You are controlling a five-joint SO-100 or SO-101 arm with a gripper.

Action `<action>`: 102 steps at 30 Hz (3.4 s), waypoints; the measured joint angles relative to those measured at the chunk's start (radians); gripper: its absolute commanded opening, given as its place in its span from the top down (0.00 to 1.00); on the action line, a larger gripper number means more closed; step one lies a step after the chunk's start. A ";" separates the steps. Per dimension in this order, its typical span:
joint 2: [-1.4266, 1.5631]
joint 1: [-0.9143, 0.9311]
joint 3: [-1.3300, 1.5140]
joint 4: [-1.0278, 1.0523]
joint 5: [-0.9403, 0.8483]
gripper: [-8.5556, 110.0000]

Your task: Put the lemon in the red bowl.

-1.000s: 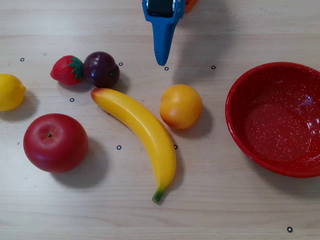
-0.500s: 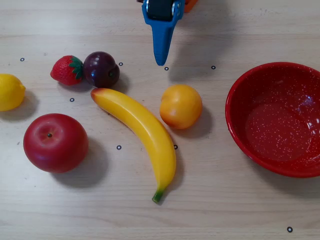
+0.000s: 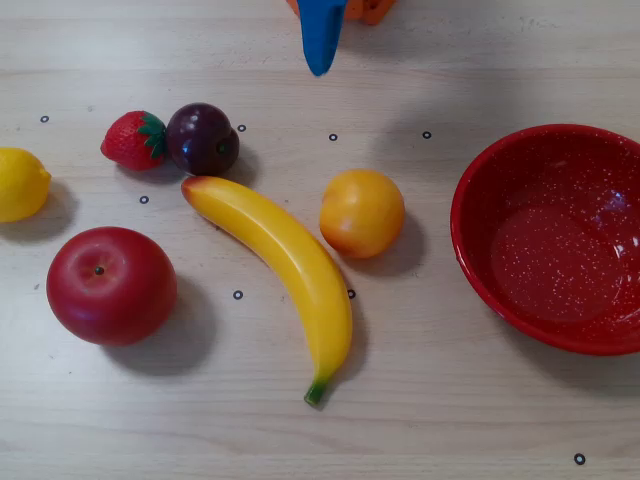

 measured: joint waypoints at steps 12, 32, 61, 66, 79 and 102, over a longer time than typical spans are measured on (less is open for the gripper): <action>-0.396 -0.147 -0.469 0.167 0.146 0.93; -1.028 -0.477 -1.305 0.436 0.499 0.93; -1.531 -0.842 -1.847 0.448 0.842 0.93; -1.600 -0.859 -1.902 0.448 0.876 0.85; -1.723 -0.907 -1.967 0.448 0.914 0.45; -1.917 -0.913 -1.971 0.330 0.997 0.36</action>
